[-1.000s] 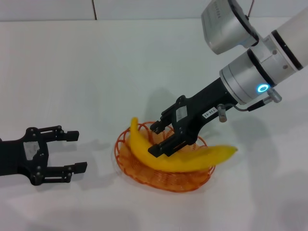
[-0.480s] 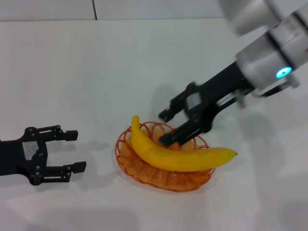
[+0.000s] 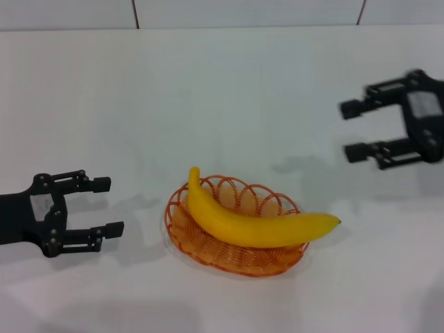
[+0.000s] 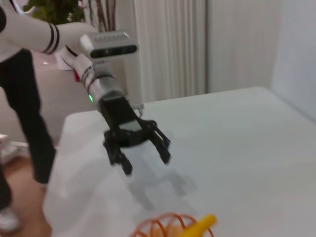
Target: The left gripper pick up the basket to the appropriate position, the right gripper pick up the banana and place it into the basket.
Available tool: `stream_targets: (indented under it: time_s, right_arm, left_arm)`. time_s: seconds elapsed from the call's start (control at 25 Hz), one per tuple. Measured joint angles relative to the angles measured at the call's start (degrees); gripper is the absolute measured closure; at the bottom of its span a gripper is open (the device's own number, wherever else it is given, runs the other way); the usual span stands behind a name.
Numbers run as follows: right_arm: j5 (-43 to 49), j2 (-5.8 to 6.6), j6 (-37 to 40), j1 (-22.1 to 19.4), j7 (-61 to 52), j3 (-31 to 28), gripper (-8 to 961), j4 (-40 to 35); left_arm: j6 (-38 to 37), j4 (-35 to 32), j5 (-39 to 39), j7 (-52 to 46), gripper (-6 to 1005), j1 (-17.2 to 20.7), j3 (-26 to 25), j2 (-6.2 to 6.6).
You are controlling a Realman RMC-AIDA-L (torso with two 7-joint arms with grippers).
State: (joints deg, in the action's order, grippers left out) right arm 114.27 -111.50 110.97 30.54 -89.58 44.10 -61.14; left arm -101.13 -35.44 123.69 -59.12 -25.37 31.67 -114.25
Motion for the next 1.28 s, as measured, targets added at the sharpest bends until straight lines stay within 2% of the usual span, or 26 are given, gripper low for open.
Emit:
stream_targets:
  time_s: [0.12, 0.28, 0.44, 0.56, 0.72, 0.88, 1.08, 1.28]
  right_arm:
    - [0.15, -0.27, -0.73, -4.88, 8.75, -1.31, 294, 0.05]
    - [3.41, -1.24, -2.76, -8.37, 16.50, -1.89, 295, 2.17]
    - [6.88, -1.47, -4.65, -8.76, 23.30, -3.19, 296, 9.36]
    - [7.91, -1.34, -5.22, -8.84, 25.60, -7.10, 295, 13.74]
    - [8.23, -0.13, -2.49, -8.77, 27.93, -10.35, 293, 17.61]
    - [8.06, 0.75, -1.81, -8.27, 28.72, -10.56, 291, 20.24]
    - [9.64, 0.50, -2.37, -8.16, 29.52, -10.47, 141, 20.86]
    - [11.11, 0.20, -5.02, -8.10, 30.28, -10.30, 92, 21.66]
  left_arm:
    - [-0.27, 0.00, -0.21, 0.21, 198, 0.59, -0.40, 0.00]
    - [-0.38, 0.00, -0.21, 0.78, 198, 1.20, -0.46, 0.00]
    - [-0.60, 0.00, -0.25, 3.11, 197, 0.97, -0.77, -0.55]
    - [-0.62, 0.01, -0.29, 4.44, 197, 0.78, -1.17, -1.00]
    - [-0.39, 0.14, -0.22, 5.04, 197, 0.71, -1.19, -1.16]
    - [-0.31, 0.40, -0.05, 6.25, 197, 0.68, -1.17, -1.45]
    - [-0.33, 0.43, 0.49, 7.27, 197, 0.31, -0.61, -1.95]
    - [-0.39, 0.49, 1.81, 6.83, 197, 0.05, -0.44, -1.98]
